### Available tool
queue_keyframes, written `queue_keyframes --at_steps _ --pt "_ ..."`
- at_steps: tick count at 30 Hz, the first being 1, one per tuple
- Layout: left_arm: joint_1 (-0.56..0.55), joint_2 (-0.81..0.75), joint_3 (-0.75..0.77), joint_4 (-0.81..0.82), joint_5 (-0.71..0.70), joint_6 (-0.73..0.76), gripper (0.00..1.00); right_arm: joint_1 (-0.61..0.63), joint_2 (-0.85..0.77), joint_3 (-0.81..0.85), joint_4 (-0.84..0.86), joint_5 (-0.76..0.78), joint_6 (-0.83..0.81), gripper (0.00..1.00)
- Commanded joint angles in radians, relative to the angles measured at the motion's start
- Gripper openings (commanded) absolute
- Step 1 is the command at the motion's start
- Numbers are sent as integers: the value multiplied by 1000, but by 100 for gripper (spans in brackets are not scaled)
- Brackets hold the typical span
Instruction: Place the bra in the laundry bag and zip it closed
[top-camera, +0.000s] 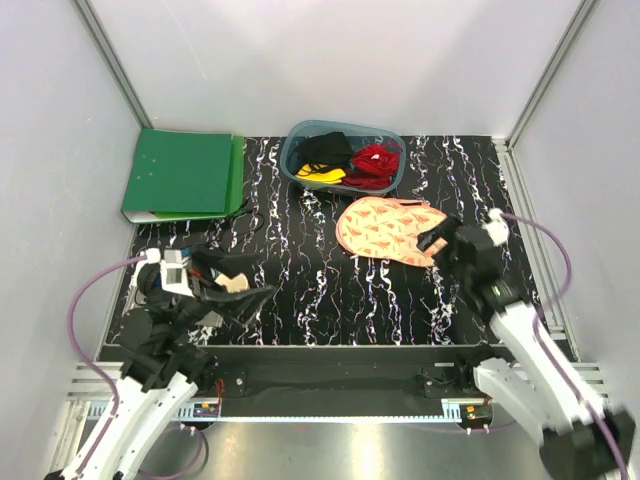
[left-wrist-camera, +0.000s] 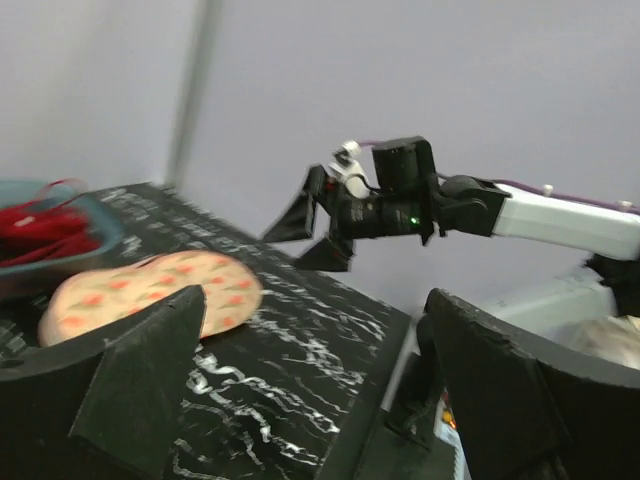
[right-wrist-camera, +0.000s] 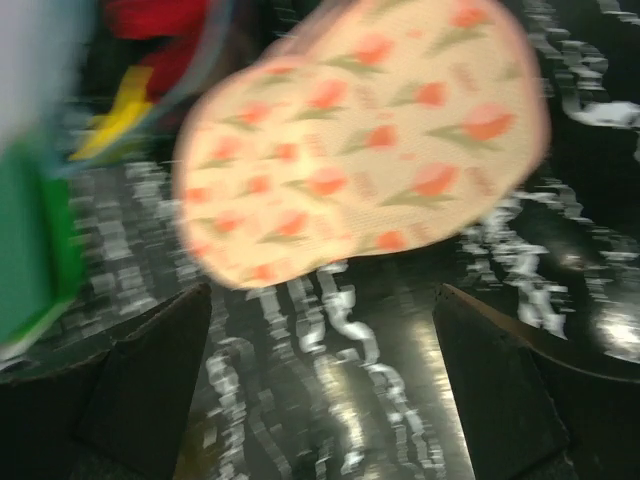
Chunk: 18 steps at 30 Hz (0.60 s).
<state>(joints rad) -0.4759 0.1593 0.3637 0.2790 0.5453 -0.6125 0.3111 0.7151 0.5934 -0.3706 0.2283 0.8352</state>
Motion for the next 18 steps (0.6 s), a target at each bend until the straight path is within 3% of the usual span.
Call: queue_keyframes --at_steps 1,4,6,11,18 --pt "-1 16 155 -444 -364 30 99 -13 346 205 -155 279 -83 100" --pt "-3 48 280 -654 -447 26 99 -76 578 369 -168 307 -148 100" --pt "-1 106 349 -745 -424 62 99 -144 735 495 -168 193 -229 100" --pt "-3 167 383 -776 -181 86 99 -236 1004 669 -160 178 -391 99" --pt "-1 123 337 -758 -100 95 93 -262 1161 741 -107 -39 -544 68"
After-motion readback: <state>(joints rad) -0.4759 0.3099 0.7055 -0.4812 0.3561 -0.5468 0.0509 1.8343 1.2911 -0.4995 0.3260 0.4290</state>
